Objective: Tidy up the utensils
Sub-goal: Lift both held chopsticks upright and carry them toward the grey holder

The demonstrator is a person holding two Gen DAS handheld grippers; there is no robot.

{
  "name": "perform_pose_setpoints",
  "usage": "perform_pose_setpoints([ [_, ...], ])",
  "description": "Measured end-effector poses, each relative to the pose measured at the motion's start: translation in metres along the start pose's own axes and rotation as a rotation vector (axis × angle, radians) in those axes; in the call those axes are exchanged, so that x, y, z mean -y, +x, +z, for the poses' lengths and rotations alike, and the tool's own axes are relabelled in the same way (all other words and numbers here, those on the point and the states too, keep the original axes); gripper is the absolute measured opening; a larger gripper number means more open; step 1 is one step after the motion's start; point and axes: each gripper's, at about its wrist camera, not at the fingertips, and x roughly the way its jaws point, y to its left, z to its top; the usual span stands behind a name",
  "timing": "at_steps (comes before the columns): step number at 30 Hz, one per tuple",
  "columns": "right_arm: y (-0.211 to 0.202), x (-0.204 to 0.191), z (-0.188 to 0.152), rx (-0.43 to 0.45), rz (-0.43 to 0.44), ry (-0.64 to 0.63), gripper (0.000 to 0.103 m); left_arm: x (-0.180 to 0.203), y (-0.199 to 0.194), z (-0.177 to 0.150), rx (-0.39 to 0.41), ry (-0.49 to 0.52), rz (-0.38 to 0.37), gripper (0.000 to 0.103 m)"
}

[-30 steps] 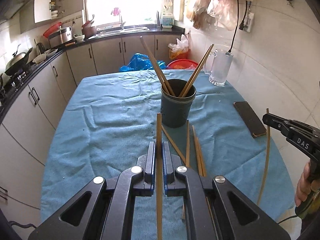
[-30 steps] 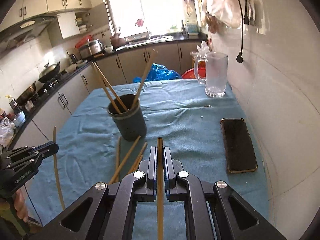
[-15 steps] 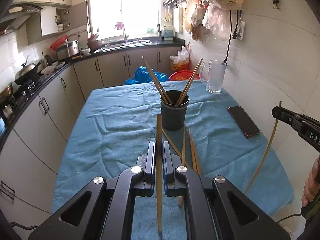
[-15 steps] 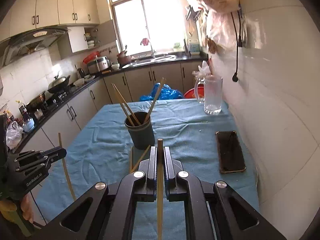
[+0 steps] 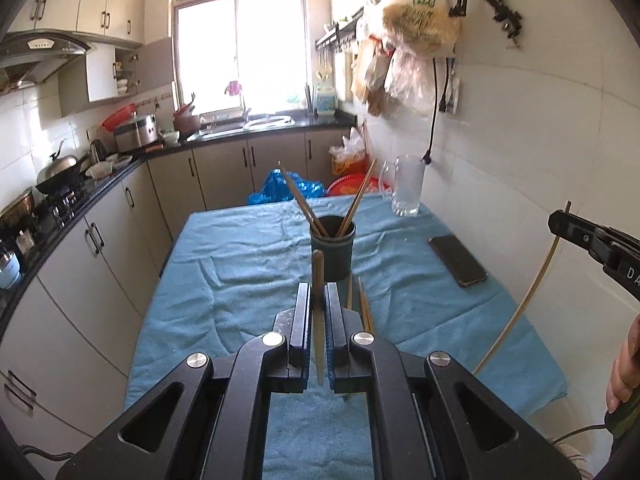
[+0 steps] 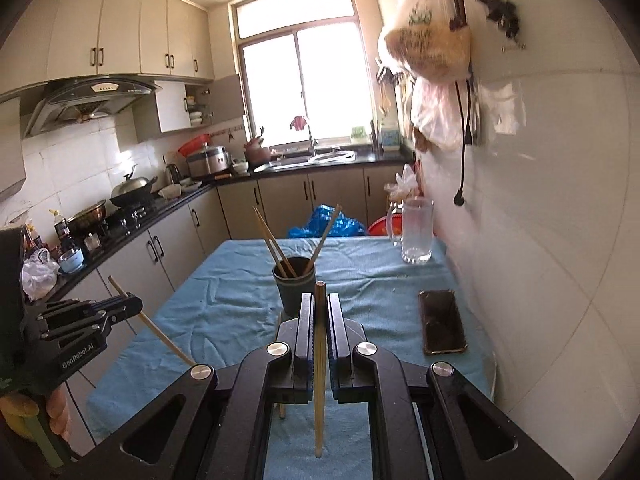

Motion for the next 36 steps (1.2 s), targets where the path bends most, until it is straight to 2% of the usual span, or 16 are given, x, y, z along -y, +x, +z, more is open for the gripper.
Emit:
perform_pose_setpoints([
  [7, -0.024, -0.009, 0.002, 0.041, 0.022, -0.028, 0.006, 0.001, -0.03, 0.003, 0.053, -0.004, -0.016, 0.006],
  [15, -0.018, -0.016, 0.001, 0.038, 0.053, -0.022, 0.006, 0.005, -0.038, 0.008, 0.069, 0.025, -0.044, 0.006],
  [26, 0.02, -0.015, 0.019, -0.005, 0.074, 0.011, 0.006, -0.016, -0.012, 0.025, 0.041, -0.007, -0.036, 0.006],
  [32, 0.04, -0.02, 0.045, 0.015, 0.077, 0.031, 0.006, -0.027, 0.009, 0.052, 0.057, -0.014, -0.022, 0.006],
  [36, 0.057, -0.021, 0.07, 0.04, 0.084, 0.048, 0.006, -0.039, 0.037, 0.075, 0.038, -0.07, -0.052, 0.006],
])
